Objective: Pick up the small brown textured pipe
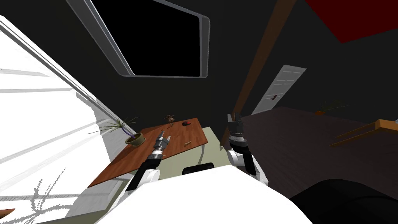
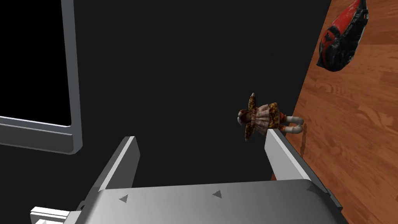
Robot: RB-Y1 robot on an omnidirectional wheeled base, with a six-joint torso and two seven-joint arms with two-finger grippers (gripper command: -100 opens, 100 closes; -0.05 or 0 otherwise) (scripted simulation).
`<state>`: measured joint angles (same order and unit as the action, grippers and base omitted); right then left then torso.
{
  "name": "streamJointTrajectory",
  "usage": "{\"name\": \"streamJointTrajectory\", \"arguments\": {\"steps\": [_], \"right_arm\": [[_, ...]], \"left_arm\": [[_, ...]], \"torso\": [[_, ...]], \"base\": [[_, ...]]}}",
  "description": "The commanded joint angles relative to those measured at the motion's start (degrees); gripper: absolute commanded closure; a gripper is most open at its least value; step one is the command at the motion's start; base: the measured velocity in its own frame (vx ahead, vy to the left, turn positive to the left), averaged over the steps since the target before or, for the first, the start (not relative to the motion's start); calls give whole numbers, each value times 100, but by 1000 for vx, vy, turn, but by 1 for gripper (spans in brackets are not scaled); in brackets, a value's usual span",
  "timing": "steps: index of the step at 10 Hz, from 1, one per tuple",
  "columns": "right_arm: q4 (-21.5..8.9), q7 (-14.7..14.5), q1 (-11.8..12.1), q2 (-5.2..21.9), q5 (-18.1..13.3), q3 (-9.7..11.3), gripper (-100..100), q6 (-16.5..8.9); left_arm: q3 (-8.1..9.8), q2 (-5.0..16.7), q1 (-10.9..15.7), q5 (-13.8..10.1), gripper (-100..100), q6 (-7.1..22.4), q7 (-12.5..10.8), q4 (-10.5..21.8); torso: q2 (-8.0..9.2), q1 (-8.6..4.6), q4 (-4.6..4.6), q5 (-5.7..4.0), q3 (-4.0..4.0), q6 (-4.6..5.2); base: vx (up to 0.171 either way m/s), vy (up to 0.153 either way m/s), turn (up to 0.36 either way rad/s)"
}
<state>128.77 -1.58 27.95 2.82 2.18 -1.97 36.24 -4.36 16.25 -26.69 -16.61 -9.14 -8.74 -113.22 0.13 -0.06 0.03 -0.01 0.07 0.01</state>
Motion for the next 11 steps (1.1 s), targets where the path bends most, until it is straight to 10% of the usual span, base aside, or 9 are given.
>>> {"name": "streamJointTrajectory", "arguments": {"steps": [1,11], "right_arm": [[0,0,0,0,0,0,0,0],[0,0,2,1,0,-2,0,0]], "left_arm": [[7,133,43,-128,-100,135,-86,180],[-166,868,186,-1189,-100,1189,-673,1622]], "torso": [[0,0,0,0,0,0],[-12,7,-3,1,-7,-9]], "base": [[-20,-19,-158],[-1,-21,-284]]}}
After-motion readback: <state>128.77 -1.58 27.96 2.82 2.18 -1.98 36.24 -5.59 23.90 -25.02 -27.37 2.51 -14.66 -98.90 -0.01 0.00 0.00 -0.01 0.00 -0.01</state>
